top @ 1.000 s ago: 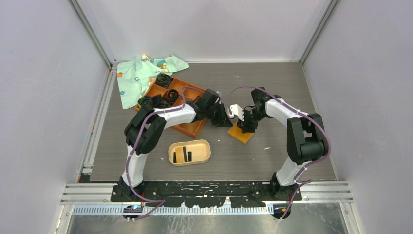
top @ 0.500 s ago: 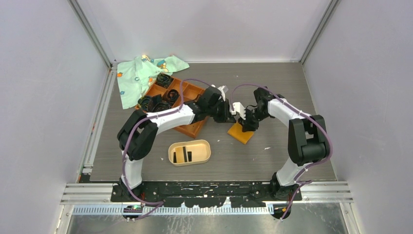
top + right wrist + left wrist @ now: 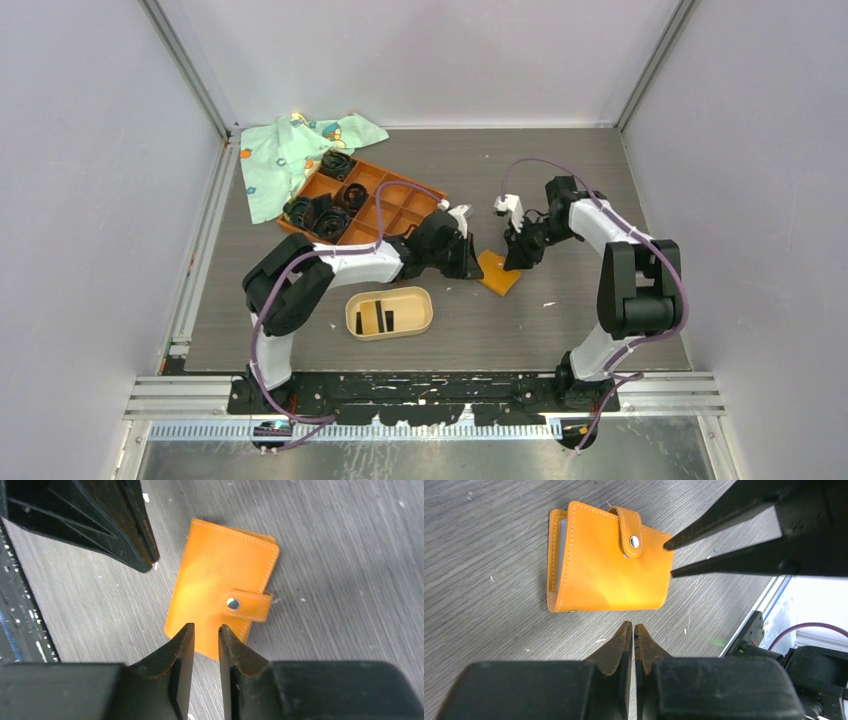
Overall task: Put the credit cards into the card holder
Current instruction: Close the card holder at the center of the board.
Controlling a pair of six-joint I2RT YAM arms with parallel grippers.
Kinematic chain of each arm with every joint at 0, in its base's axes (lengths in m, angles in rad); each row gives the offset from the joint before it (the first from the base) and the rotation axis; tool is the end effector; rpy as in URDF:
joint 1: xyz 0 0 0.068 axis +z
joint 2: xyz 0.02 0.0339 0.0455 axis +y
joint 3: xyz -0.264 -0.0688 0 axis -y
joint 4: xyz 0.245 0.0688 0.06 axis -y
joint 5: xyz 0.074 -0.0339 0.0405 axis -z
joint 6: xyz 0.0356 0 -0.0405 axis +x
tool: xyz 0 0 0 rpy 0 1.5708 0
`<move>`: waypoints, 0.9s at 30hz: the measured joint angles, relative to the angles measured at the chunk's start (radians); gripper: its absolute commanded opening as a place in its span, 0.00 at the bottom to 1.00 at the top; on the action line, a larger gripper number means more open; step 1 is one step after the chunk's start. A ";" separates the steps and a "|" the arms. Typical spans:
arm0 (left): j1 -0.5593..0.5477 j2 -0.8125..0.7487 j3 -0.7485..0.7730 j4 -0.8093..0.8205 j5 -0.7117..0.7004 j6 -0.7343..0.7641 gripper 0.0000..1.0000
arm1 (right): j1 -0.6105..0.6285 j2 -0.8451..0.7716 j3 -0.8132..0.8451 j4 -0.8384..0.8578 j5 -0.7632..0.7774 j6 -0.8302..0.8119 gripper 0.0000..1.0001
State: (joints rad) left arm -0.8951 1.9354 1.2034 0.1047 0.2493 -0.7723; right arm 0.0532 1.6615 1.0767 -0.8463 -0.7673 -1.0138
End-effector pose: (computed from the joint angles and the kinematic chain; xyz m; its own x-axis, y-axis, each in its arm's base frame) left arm 0.2585 -0.3366 0.1773 -0.8778 0.0139 -0.4789 0.3750 0.6421 -0.6687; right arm 0.2935 0.0404 0.1925 -0.4083 -0.6336 -0.6571 -0.9106 0.3326 0.2452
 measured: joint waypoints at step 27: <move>-0.009 -0.002 -0.085 0.141 -0.153 0.250 0.10 | 0.074 -0.259 -0.185 0.244 0.136 0.179 0.76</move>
State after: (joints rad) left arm -0.9039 1.9331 1.1183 0.2455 0.0963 -0.5224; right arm 0.1272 1.4021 0.8921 -0.6022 -0.6312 -0.8349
